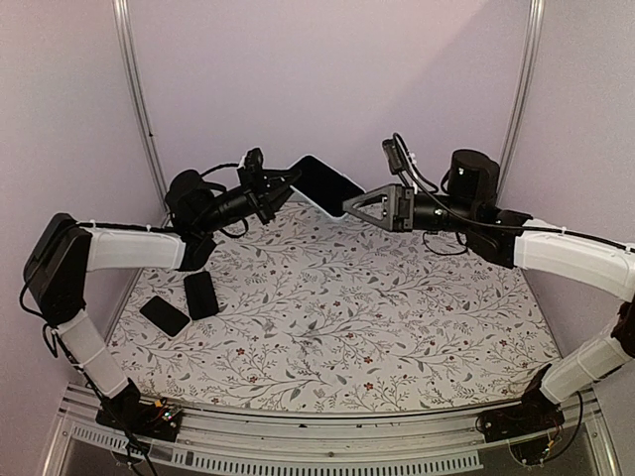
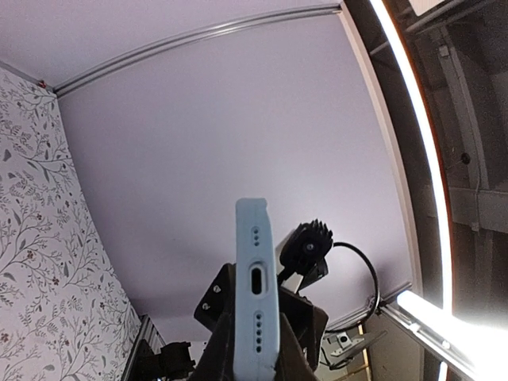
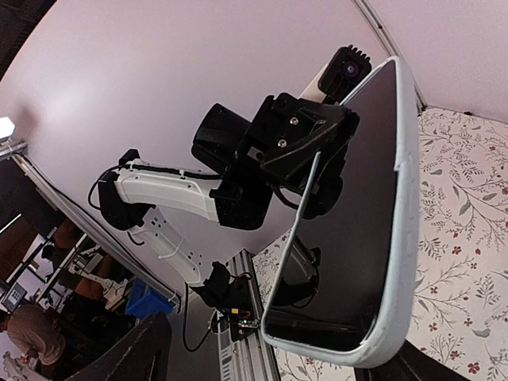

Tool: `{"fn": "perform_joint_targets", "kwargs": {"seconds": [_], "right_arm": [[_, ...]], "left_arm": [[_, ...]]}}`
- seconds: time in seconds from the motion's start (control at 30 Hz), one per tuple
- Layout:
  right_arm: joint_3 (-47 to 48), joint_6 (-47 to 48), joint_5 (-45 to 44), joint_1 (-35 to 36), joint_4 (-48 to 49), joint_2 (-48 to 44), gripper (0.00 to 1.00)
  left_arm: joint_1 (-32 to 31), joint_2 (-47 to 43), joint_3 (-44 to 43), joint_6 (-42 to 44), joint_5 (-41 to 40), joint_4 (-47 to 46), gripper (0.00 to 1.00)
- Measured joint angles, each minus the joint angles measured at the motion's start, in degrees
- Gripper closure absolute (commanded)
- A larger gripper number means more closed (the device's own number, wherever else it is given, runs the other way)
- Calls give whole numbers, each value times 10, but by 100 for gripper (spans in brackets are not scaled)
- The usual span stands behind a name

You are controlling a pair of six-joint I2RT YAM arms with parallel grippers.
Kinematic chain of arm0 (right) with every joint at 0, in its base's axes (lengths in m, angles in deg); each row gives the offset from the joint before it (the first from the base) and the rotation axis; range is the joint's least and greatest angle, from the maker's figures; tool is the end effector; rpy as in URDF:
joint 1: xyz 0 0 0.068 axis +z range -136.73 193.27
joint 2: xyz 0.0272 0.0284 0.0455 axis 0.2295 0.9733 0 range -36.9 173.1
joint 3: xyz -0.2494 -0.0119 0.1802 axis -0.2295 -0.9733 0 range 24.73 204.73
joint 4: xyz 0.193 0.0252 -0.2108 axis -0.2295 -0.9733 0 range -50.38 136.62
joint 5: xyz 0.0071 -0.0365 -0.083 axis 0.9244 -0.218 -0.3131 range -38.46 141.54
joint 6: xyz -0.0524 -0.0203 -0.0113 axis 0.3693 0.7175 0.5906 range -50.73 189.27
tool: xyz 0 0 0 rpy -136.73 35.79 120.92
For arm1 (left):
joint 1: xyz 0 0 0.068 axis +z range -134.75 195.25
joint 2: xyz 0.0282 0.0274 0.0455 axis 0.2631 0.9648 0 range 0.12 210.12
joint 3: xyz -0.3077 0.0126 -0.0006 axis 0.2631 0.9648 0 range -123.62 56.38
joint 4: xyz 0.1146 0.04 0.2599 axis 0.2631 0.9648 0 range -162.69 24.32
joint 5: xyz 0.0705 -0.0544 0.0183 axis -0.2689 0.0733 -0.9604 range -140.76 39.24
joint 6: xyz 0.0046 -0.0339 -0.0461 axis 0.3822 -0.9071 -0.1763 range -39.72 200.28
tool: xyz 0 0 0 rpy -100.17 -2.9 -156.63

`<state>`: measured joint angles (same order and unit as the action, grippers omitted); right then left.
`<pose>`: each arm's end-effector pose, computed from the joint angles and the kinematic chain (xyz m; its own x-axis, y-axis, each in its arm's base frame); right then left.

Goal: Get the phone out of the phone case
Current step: Remove the bottom left corner of the phone case from the phone.

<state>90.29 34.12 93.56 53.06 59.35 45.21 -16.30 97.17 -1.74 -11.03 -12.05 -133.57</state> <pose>0.2597 0.2516 0.3840 -0.6111 0.0478 -0.7901 -0.7789 0.1418 0.6109 0.3310 -0.2333 0.3267 -0.9097 -0.3568 -0.2126 0.2979 -0.2038 -0.9326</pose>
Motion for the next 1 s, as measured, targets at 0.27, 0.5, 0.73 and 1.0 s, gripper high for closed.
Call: {"fn": "perform_joint_targets", "kwargs": {"seconds": [0.27, 0.5, 0.73, 1.0], "right_arm": [[-103, -33, -76, 39, 152, -28, 34], [-137, -86, -114, 37, 247, -29, 48], [-137, -110, -117, 37, 285, -28, 72], [-121, -100, -99, 37, 289, -15, 89]], "left_arm": [[-25, -7, 0, -19, -66, -15, 100], [-33, -7, 0, -23, -83, -27, 100], [-36, -7, 0, -31, -86, -35, 100], [-38, -2, 0, -59, -91, -59, 100]]}}
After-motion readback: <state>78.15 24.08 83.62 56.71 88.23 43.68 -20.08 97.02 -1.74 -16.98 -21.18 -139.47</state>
